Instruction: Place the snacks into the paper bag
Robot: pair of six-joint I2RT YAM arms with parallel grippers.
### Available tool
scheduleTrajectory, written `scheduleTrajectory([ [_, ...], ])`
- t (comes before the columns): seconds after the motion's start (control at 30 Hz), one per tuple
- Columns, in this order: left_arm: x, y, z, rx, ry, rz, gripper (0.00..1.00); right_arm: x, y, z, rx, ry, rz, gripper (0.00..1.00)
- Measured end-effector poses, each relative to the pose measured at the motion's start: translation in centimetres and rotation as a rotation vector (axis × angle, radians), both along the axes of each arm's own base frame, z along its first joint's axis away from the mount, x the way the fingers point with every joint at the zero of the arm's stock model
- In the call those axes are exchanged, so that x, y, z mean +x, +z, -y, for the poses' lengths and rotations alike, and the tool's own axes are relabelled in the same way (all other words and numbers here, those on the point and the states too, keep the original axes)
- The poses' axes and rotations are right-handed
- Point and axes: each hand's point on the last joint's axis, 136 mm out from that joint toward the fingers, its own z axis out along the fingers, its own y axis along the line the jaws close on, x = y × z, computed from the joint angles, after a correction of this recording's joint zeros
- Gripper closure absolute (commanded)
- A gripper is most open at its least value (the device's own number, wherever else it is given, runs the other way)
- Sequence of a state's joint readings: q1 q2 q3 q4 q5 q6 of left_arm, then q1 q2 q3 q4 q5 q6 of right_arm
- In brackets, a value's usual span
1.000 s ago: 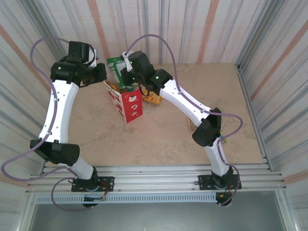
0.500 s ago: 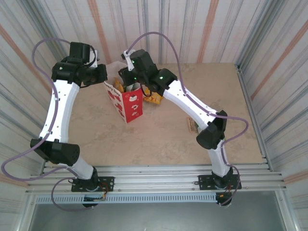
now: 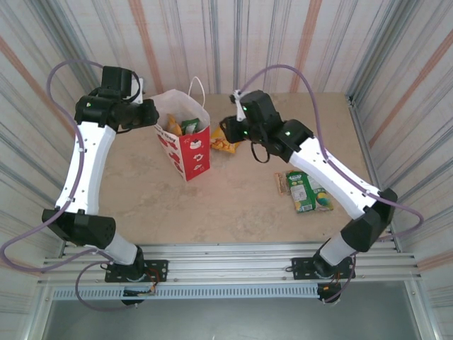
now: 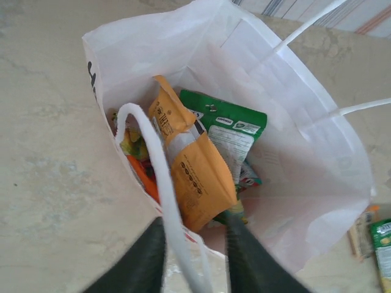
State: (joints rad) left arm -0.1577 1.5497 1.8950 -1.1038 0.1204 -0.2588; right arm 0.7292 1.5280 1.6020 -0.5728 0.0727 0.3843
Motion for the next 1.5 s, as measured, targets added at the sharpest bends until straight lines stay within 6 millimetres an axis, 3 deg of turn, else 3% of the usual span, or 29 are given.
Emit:
scheduleTrajectory([
  [0.1,-0.2,0.1,0.1,0.007,-0.001,0.002,0.5,-0.7,-3.1,3.5,0.005,-0.067,-0.091,0.54],
  [0.2,-1.0,0.4,1.2,0.029,-0.028,0.002,0.49,-1.4,-4.8,7.1,0.016,-0.14,-0.145,0.53],
  [0.47,-4.3,6.0,7.8,0.067,-0.192,0.139,0.46,-4.3,-3.6,15.2,0.126,-0.295,-0.151,0.52],
  [0.6,-5.4,6.9,10.9,0.081,-0.264,0.176,0.46,-5.6,-5.0,18.5,0.163,-0.367,-0.187,0.51],
  [0.9,-4.3,1.2,20.5,0.155,-0.43,0.074,0.46,-8.2,-10.7,24.1,0.297,-0.537,-0.386,0.49],
  [1.2,-5.9,-4.1,30.4,0.117,-0.631,-0.005,0.46,-10.7,-17.2,29.6,0.425,-0.811,-0.572,0.44],
  [1.4,-6.3,-10.4,35.9,0.058,-0.736,-0.112,0.46,-11.6,-19.7,31.1,0.468,-0.9,-0.651,0.4],
  [1.5,-6.2,-13.5,37.4,0.041,-0.759,-0.171,0.46,-11.7,-21.4,31.3,0.476,-0.927,-0.699,0.39],
])
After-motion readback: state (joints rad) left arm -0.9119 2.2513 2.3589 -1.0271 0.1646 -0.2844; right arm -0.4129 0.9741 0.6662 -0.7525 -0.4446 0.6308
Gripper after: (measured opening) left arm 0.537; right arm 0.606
